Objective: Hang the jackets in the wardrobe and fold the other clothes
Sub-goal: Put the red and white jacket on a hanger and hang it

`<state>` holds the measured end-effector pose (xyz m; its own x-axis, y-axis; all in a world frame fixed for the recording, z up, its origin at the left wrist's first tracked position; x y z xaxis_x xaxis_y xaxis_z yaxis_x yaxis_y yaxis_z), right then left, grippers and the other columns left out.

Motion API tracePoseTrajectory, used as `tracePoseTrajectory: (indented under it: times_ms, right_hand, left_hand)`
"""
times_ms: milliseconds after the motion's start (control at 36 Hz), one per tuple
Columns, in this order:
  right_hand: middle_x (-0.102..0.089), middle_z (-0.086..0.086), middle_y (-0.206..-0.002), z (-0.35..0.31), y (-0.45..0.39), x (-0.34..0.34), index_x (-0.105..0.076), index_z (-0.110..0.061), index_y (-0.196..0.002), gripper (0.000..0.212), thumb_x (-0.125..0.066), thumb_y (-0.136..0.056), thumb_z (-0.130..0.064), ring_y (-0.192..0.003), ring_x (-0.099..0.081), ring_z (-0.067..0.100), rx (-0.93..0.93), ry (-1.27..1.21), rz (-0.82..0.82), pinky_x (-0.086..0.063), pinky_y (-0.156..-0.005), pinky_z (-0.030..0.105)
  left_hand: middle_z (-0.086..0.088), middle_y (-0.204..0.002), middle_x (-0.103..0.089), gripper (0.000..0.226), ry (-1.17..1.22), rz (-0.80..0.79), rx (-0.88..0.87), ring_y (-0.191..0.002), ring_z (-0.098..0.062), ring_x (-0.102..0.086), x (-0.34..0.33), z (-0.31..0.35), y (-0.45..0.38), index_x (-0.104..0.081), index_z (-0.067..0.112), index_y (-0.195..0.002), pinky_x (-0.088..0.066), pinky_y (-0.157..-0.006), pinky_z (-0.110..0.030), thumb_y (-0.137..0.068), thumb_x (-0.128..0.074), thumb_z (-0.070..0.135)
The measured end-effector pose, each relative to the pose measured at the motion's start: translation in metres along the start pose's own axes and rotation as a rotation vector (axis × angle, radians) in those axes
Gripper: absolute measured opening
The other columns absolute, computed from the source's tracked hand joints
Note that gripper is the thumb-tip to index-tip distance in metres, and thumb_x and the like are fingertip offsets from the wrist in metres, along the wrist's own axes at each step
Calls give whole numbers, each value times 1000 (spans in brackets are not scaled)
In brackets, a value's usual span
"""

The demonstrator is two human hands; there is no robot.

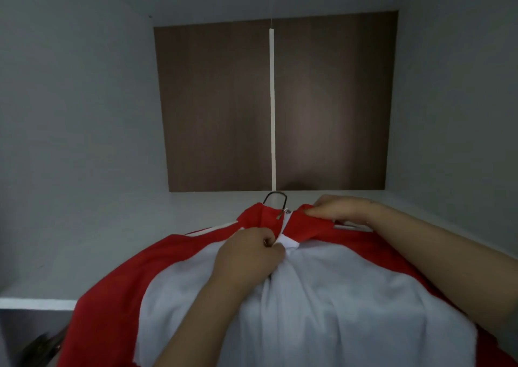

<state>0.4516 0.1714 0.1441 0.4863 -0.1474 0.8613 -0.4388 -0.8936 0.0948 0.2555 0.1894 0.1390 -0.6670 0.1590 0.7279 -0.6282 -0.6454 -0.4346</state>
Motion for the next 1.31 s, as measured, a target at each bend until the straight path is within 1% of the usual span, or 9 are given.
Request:
tracePoseTrajectory:
  times_ms: [278,389,500,667,861,944,1028,1111,1306]
  right_hand:
    - [-75,10,-87,-30,95,-14,-71,-11,-97,23,-62,-91,-32,-75,-71,22,21,-527,113,-59,-74,34]
    - [-75,12,-89,-46,154,-25,-75,-10,-93,52,-80,-56,-47,-73,-73,22,45,-769,62,-59,-62,32]
    - [-74,11,-102,-50,199,-62,-79,-23,-89,45,-80,-53,-50,-87,-73,24,53,-983,-56,-59,-67,33]
    - [-73,13,-103,-33,242,-119,-69,-13,-115,65,-78,-65,-54,-93,-71,24,32,-1091,-62,-58,-73,29]
    - [-74,9,-82,-1,298,-171,-78,-19,-84,66,-69,-56,-78,-73,-70,19,-57,-748,220,-52,-68,21]
    - [-52,6,-56,-9,318,-193,-64,3,-72,51,-58,-90,-44,-45,-45,1,14,-495,353,-34,-47,12]
    - [-50,17,-60,0,328,-217,-62,14,-80,44,-54,-97,-26,-51,-44,12,-24,-519,401,-36,-53,23]
    - [-66,28,-77,15,332,-238,-72,2,-87,39,-59,-93,-34,-65,-61,33,-112,-713,371,-49,-64,34]
    - [-76,4,-79,56,313,-261,-76,-12,-95,14,-73,-83,-19,-75,-73,20,-137,-843,504,-60,-72,31]
  left_hand:
    - [9,-56,-46,33,173,174,-188,-56,-7,-42,45,-1,72,-44,21,-62,-37,-60,-29,-88,-62,31]
    - [9,-58,-42,39,352,184,-261,-55,-4,-38,50,-1,112,-37,23,-62,-35,-57,-23,-91,-61,32]
    - [9,-59,-37,35,535,177,-294,-57,-3,-35,48,-10,157,-37,24,-64,-32,-55,-17,-90,-59,33]
    - [5,-59,-35,35,747,119,-109,-58,-9,-36,26,-46,222,-39,14,-64,-33,-56,-22,-91,-60,23]
    - [1,-62,-45,28,1143,32,196,-60,-8,-45,-17,-77,291,-48,20,-61,-39,-58,-20,-80,-61,37]
    - [-5,-63,-51,30,1076,-17,257,-58,-9,-51,-35,-89,304,-50,16,-66,-44,-61,-21,-86,-61,35]
    - [-1,-69,-61,28,913,-108,315,-63,-9,-60,-62,-108,309,-54,12,-75,-47,-63,-20,-92,-57,34]
    - [6,-73,-66,25,832,-178,388,-68,-8,-63,-91,-125,315,-58,11,-83,-47,-57,-11,-94,-55,33]
    - [13,-104,-60,14,726,-216,486,-98,-12,-58,-126,-143,305,-59,32,-94,-47,-84,-30,-99,-49,24]
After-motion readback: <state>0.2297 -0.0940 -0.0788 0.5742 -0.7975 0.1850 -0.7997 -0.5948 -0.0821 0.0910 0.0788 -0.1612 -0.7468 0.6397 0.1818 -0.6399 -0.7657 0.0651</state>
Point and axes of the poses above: each hand's wrist, its own y-axis away from the middle knuckle, its own x-axis out of the back of the hand, z = x × y, the point moved 10 cm from there along -y, towards the middle knuckle
